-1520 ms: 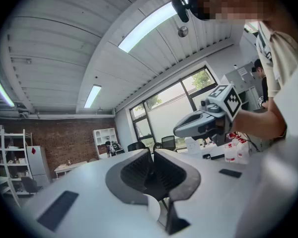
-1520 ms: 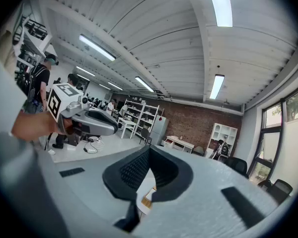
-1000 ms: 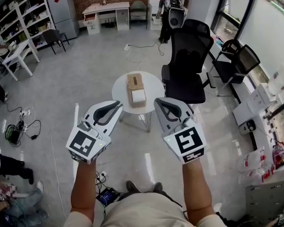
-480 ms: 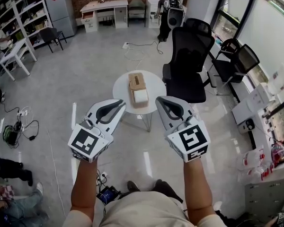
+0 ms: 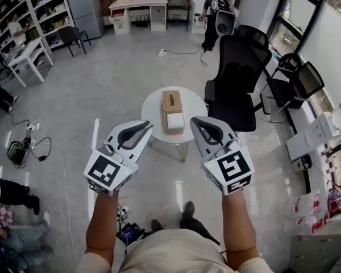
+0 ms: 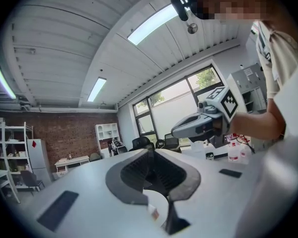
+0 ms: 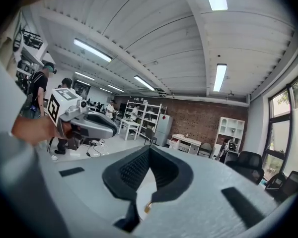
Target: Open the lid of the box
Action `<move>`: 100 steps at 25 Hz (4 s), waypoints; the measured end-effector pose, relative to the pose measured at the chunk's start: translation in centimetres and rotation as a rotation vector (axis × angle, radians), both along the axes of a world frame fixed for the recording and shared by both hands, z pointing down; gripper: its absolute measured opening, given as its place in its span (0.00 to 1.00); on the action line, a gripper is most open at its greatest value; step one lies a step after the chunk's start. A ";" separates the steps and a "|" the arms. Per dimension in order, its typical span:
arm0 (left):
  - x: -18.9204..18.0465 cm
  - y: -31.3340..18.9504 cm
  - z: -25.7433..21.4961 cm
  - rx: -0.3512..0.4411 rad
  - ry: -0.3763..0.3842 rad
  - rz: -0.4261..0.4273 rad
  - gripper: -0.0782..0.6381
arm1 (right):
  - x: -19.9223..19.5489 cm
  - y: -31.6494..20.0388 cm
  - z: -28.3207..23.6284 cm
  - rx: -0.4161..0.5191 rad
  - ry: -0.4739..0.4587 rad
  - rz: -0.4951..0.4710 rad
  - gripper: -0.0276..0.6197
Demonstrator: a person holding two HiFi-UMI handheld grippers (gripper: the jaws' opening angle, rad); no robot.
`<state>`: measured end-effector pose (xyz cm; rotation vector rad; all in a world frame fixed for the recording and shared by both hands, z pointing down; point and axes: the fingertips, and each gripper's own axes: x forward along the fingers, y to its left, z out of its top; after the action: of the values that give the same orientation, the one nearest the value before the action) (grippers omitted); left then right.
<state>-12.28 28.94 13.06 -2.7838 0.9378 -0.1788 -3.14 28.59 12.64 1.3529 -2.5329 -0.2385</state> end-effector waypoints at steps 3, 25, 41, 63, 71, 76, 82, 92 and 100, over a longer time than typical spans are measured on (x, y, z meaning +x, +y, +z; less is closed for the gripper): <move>0.9 -1.4 0.0 0.006 -0.003 -0.035 0.16 | 0.9 -1.7 0.1 -0.001 -0.002 -0.034 0.03; 5.9 -7.6 2.1 -0.006 -0.018 -0.189 0.16 | 5.5 -9.5 0.9 -0.018 -0.019 -0.200 0.03; 9.0 -10.0 2.7 -0.025 -0.037 -0.180 0.16 | 9.3 -11.7 2.6 -0.053 -0.033 -0.164 0.03; 6.8 -23.0 4.8 -0.070 -0.015 -0.003 0.16 | 7.2 -21.9 3.8 -0.078 -0.006 0.009 0.03; 4.1 -26.6 5.3 -0.063 -0.010 0.039 0.16 | 4.9 -25.1 3.6 -0.072 0.004 0.052 0.03; 2.8 -28.0 4.5 -0.046 0.000 0.061 0.16 | 3.4 -26.3 2.7 -0.058 0.013 0.068 0.03; 1.9 -29.4 4.8 -0.058 0.025 0.040 0.16 | 2.1 -28.1 3.0 -0.062 0.040 0.037 0.03; -1.1 -33.5 6.7 -0.083 -0.009 -0.112 0.16 | -0.4 -34.3 4.8 -0.083 0.000 -0.112 0.03; -0.1 -37.3 7.7 -0.126 0.018 -0.175 0.16 | 1.8 -39.4 5.7 -0.105 0.015 -0.126 0.03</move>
<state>-12.34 -8.37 20.76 -2.8187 1.2156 -0.2468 -1.36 -10.85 18.37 1.1509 -2.5823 -0.1370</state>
